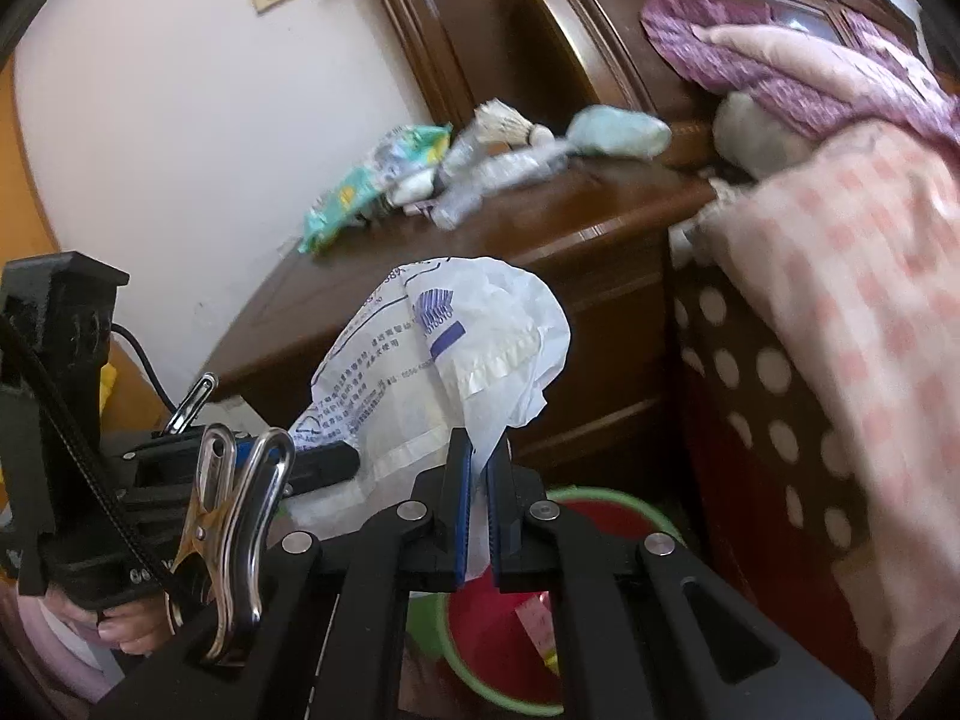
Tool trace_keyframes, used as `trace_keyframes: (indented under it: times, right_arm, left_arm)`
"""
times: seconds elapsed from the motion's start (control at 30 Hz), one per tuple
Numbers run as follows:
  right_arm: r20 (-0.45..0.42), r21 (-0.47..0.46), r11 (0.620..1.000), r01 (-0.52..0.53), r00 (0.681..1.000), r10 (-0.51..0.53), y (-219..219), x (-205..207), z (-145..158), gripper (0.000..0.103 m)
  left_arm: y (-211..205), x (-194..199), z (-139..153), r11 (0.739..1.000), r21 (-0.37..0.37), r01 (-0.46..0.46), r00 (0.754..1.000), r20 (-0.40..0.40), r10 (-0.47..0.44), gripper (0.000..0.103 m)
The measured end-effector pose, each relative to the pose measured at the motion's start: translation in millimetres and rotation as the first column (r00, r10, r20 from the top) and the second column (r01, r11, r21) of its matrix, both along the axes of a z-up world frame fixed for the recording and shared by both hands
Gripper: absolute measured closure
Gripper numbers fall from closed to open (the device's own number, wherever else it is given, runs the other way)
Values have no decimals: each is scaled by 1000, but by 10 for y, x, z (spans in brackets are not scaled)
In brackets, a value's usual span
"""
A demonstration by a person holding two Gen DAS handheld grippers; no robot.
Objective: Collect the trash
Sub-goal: 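Carry the white plastic bag with both tools down over the red bucket, then open both tools to drop the white plastic bag into the red bucket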
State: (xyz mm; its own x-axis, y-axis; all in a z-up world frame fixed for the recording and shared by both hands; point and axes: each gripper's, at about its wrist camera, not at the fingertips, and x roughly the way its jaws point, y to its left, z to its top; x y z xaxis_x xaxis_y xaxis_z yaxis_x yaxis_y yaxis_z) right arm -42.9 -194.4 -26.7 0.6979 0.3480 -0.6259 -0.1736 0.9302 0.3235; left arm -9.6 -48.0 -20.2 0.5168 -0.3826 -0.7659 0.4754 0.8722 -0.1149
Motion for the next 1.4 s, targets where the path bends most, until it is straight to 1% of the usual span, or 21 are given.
trace_keyframes:
  times: [0.13,0.2,0.33,0.47,0.63,0.8,0.9,1.17,1.4]
  right_arm:
    - [-20,3,1000,17,1000,-17,-59,-102,-93,97]
    - [-33,7,1000,27,999,-27,-93,-137,-148,97]
    - [-60,4,999,48,997,-48,-147,-170,-249,97]
    - [-90,-10,998,66,994,-67,-174,-199,-390,97]
    - [-147,-36,997,75,986,-79,-168,-179,-606,97]
    - [-221,-64,995,77,971,-89,-146,-95,-846,97]
    - [-257,-75,994,77,962,-94,-142,-45,-967,97]
    - [-313,-99,992,74,944,-102,-105,106,-1189,97]
    - [-357,-103,991,83,927,-115,-58,225,-1341,97]
  left_arm:
    - [-193,-107,-158,998,31,52,999,-17,-52,85]
    - [-244,-125,-227,997,34,69,997,-31,-68,85]
    - [-308,-107,-349,996,46,79,995,-59,-77,86]
    - [-396,-79,-516,993,79,91,992,-99,-83,86]
    - [-491,-12,-775,989,112,95,985,-157,-77,86]
    - [-548,92,-1042,985,146,97,977,-205,-66,86]
    - [-555,161,-1190,985,145,93,968,-243,-56,86]
    - [-598,322,-1440,985,153,80,960,-279,-34,87]
    - [-594,402,-1589,985,158,71,952,-305,-20,87]
